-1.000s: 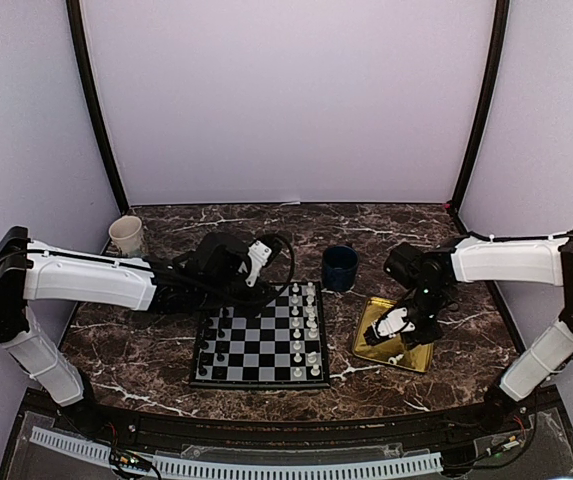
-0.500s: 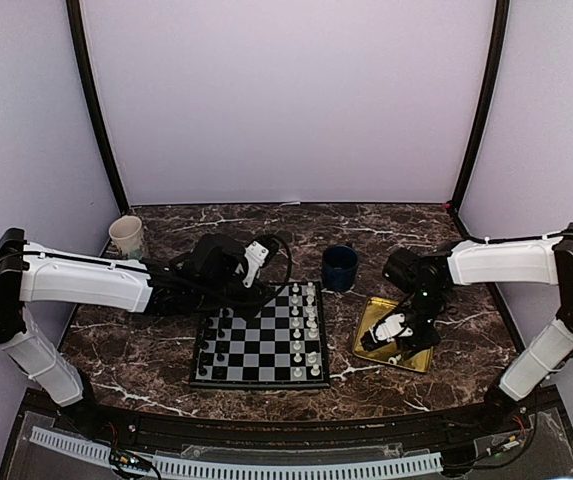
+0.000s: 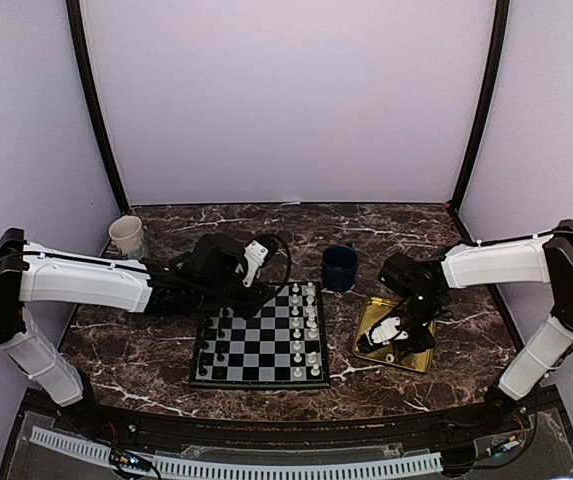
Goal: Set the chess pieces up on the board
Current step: Pick up the bishop from the storage box, then place the bishop on the chessboard.
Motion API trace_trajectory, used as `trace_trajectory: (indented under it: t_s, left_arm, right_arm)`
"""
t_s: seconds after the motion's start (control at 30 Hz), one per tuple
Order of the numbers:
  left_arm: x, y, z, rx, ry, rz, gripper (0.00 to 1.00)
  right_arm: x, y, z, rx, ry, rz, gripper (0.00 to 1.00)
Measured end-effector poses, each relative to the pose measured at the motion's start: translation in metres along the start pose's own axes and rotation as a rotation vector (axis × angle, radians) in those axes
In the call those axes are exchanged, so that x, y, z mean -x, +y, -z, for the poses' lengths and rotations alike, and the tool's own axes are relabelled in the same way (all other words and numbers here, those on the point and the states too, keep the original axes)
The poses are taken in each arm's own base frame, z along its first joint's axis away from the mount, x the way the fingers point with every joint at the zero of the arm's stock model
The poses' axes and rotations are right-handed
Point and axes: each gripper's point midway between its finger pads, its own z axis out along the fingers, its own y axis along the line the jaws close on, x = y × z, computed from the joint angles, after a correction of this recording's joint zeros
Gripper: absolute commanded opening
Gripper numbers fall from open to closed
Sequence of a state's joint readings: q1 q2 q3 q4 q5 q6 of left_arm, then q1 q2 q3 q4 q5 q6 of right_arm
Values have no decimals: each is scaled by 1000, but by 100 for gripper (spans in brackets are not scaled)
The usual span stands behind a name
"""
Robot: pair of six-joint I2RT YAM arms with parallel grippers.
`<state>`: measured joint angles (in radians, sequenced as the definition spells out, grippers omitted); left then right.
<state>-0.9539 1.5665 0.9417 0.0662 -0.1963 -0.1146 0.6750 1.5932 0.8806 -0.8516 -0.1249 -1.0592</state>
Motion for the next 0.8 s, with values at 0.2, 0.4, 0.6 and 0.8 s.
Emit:
trace_trajectory:
  t_s: [0.2,0.4,0.6,0.8]
  left_arm:
    - [1,1,1,4,-4,-8,39]
    - [8,5,7,24,-24,-17,39]
    - [13,30,21,140,-36,6,39]
    - [9,74,58,250,-79,106,40]
  right_arm:
    - [-7,-3,13,-34,79,12,13]
    - [12,-22,54,-156,173,79,12]
    - [50,-50,81,-277,284,158,12]
    - [93,-84,91,-394,400,210,12]
